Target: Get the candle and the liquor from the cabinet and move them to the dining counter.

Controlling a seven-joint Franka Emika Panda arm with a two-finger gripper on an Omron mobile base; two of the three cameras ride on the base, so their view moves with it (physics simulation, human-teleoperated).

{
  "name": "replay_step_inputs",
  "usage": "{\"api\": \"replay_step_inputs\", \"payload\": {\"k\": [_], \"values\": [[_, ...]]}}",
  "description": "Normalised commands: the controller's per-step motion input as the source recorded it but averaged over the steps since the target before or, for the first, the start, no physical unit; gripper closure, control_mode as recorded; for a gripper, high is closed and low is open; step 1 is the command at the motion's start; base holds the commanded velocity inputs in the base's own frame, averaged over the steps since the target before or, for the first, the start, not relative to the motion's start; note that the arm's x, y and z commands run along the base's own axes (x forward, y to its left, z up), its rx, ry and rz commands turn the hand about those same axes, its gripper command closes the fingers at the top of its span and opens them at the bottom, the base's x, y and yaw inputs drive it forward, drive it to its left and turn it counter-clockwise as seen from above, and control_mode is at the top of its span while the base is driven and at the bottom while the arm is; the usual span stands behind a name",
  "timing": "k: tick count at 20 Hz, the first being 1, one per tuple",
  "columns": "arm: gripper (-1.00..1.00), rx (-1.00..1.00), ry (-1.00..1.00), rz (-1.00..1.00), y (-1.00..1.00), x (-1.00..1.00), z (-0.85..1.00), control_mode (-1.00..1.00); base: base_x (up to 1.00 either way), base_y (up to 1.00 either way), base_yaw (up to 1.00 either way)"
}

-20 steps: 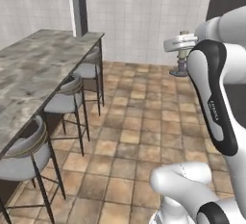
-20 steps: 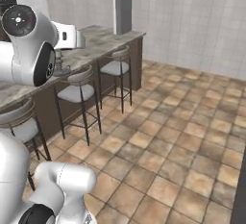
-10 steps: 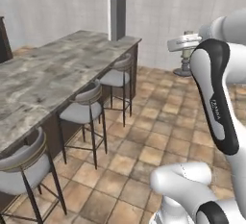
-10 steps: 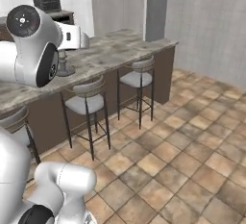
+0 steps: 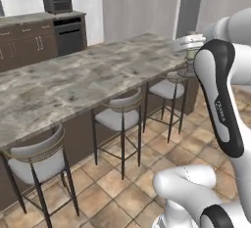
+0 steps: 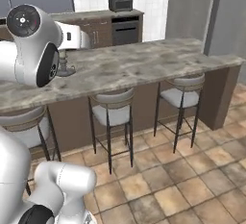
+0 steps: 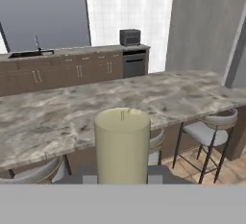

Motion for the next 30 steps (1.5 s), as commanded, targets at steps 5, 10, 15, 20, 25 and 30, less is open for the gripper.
{"api": "replay_step_inputs", "payload": {"k": [5, 10, 15, 20, 25, 30], "values": [[1.00, 0.00, 0.00, 0.00, 0.00, 0.00, 0.00, 1.00, 0.31, -0.78, 0.58], [1.00, 0.00, 0.00, 0.00, 0.00, 0.00, 0.00, 1.00, 0.37, -0.77, 0.55], [1.00, 0.00, 0.00, 0.00, 0.00, 0.00, 0.00, 1.00, 0.55, -0.44, 0.39], [1.00, 0.00, 0.00, 0.00, 0.00, 0.00, 0.00, 1.00, 0.58, -0.39, 0.37], [1.00, 0.00, 0.00, 0.00, 0.00, 0.00, 0.00, 1.00, 0.51, -0.36, 0.30], [1.00, 0.00, 0.00, 0.00, 0.00, 0.00, 0.00, 1.00, 0.60, -0.02, 0.01]]}}
